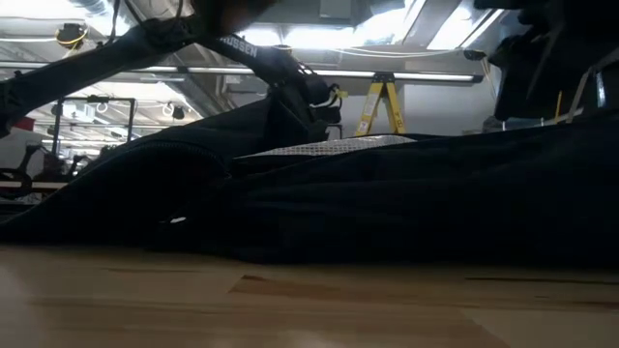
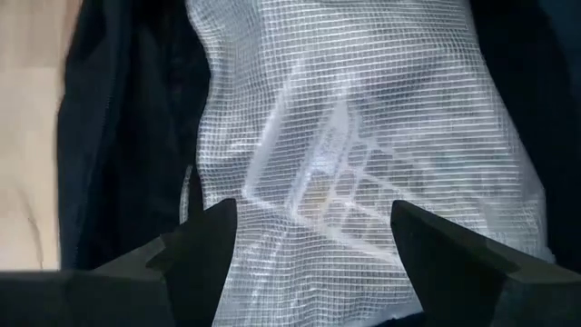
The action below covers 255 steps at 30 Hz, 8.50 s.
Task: Unpack backpack
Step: Put the black medicine organizer into the black backpack, then put the black charger cable into the black backpack
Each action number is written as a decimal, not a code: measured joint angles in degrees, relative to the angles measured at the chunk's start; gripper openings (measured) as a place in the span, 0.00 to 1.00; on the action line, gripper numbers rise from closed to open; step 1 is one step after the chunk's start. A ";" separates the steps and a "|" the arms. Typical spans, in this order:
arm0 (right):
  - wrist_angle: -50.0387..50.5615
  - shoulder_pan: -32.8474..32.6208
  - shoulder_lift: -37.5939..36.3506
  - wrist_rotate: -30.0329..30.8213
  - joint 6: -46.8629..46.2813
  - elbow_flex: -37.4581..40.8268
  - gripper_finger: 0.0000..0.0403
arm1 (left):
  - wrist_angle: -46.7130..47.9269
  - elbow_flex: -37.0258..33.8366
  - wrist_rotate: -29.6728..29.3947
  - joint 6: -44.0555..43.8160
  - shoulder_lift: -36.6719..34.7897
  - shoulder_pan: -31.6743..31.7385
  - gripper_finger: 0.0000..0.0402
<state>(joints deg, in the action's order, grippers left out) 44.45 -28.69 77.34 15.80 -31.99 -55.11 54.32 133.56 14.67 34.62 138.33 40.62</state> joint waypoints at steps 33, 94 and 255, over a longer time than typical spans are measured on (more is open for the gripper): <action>-0.16 1.73 0.00 -2.34 2.93 0.00 0.68 | 4.21 0.07 -0.09 -2.88 3.39 -1.54 0.40; 14.60 -25.83 -5.20 16.16 -12.66 -10.54 0.68 | 17.98 -0.12 -23.43 -41.71 -24.76 -49.80 0.40; 13.89 -23.78 -4.96 19.66 -11.08 -8.92 0.68 | 11.61 -92.98 -43.54 -111.95 -72.31 -31.82 0.88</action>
<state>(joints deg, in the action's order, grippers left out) 58.34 -52.47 72.38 35.46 -43.07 -64.03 65.92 40.58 -28.87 -77.33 66.02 8.80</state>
